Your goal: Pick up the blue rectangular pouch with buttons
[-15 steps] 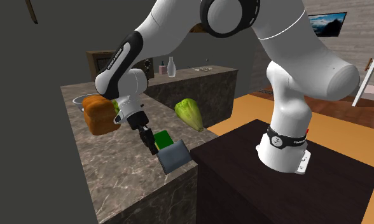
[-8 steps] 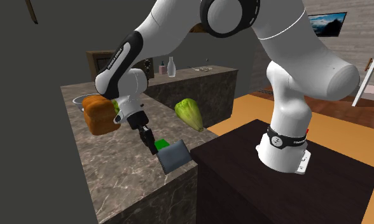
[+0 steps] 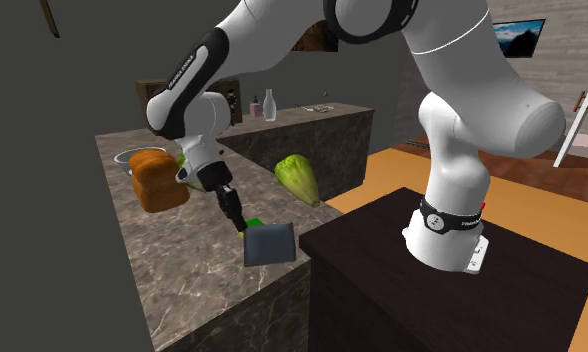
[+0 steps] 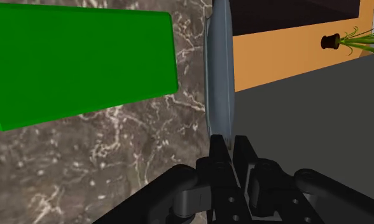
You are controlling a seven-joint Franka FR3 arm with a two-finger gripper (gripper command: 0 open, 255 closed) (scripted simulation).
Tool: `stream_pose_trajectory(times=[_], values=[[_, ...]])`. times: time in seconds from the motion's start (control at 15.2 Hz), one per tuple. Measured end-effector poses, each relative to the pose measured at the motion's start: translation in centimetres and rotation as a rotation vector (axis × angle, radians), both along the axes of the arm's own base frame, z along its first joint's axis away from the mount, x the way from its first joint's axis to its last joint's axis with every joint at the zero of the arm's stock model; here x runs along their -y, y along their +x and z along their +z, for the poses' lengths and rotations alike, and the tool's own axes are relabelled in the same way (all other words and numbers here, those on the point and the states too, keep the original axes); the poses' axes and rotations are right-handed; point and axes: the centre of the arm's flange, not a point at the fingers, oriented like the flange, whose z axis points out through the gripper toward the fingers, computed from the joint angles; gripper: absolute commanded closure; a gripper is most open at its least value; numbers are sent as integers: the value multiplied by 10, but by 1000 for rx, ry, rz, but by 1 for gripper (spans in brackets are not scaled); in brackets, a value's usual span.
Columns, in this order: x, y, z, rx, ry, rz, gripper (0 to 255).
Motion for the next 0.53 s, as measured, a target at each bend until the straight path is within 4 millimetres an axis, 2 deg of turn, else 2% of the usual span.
stream_pose_trajectory(times=[0.53], values=[[0,0,40,0,0,0,255]])
